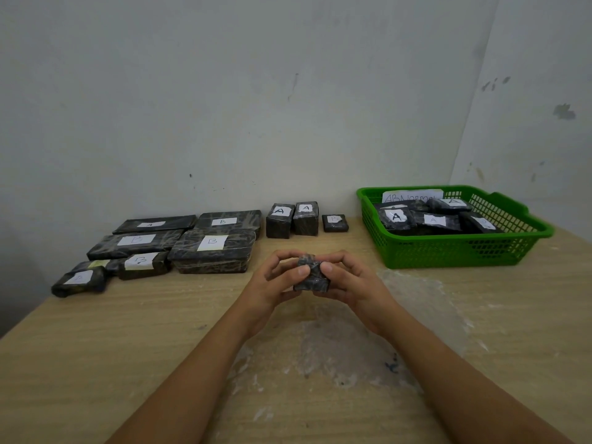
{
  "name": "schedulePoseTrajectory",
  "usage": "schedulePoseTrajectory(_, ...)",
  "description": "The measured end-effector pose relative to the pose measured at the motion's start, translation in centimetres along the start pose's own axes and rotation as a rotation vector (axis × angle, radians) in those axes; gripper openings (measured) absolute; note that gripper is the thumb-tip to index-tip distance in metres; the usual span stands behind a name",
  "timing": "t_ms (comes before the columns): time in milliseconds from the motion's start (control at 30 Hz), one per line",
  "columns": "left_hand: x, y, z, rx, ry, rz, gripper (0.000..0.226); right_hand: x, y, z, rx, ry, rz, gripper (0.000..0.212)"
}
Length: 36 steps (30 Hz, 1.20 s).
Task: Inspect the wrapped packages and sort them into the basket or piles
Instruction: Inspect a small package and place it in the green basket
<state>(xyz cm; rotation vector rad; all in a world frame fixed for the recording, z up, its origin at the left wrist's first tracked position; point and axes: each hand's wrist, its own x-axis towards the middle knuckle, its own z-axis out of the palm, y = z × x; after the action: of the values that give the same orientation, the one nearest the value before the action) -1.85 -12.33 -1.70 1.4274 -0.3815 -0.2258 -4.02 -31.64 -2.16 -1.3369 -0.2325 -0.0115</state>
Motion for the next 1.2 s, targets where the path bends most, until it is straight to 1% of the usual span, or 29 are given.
schedulePoseTrajectory(100, -0.1, 0.2, 0.2, 0.004, -0.005, -0.051, 0.057, 0.1, 0.4, -0.2, -0.03, -0.025, -0.031, 0.046)
schedulePoseTrajectory(167, 0.0, 0.4, 0.4, -0.018, 0.036, -0.091, 0.058, 0.1, 0.4, -0.2, -0.099, -0.03, -0.04, 0.051)
schedulePoseTrajectory(233, 0.1, 0.4, 0.6, -0.041, 0.075, -0.113, 0.05, 0.0, 0.4, -0.3, -0.139, -0.056, -0.042, 0.066)
schedulePoseTrajectory(333, 0.3, 0.2, 0.4, -0.08, 0.086, -0.1, 0.04, -0.2, 0.3, -0.3, -0.193, -0.107, -0.054, 0.084)
schedulePoseTrajectory(433, 0.3, 0.1, 0.1, -0.113, 0.077, -0.084, 0.044, -0.1, 0.4, -0.4, -0.201, -0.133, -0.05, 0.097)
schedulePoseTrajectory(500, 0.4, 0.0, -0.2, -0.12, 0.062, -0.077, 0.056, 0.0, 0.4, -0.4, -0.193, -0.1, -0.032, 0.095)
schedulePoseTrajectory(567, 0.5, -0.2, -0.3, -0.111, 0.037, -0.062, 0.067, 0.2, 0.5, -0.3, -0.166, -0.024, -0.012, 0.089)
schedulePoseTrajectory(667, 0.5, -0.5, -0.4, -0.079, -0.021, -0.023, 0.072, 0.6, 0.3, -0.3, -0.095, 0.09, -0.016, 0.07)
schedulePoseTrajectory(767, 0.4, -0.5, -0.3, -0.026, -0.063, 0.005, 0.076, 0.7, 0.1, -0.7, -0.068, 0.135, -0.035, 0.059)
schedulePoseTrajectory(900, 0.1, 0.1, -0.1, 0.038, -0.05, 0.015, 0.07, 0.6, -0.5, -1.0, -0.126, 0.101, -0.087, 0.053)
schedulePoseTrajectory(1000, -0.1, 0.5, 0.2, 0.073, -0.024, -0.056, 0.057, 0.6, -0.6, -0.8, -0.145, 0.059, -0.128, 0.053)
schedulePoseTrajectory(1067, -0.2, 0.6, 0.4, 0.089, -0.035, -0.095, 0.05, 0.6, -0.4, -0.8, -0.193, 0.038, -0.161, 0.055)
schedulePoseTrajectory(1200, -0.2, 0.5, 0.6, 0.13, -0.034, -0.128, 0.049, 0.4, -0.3, -0.5, -0.294, -0.013, -0.21, 0.057)
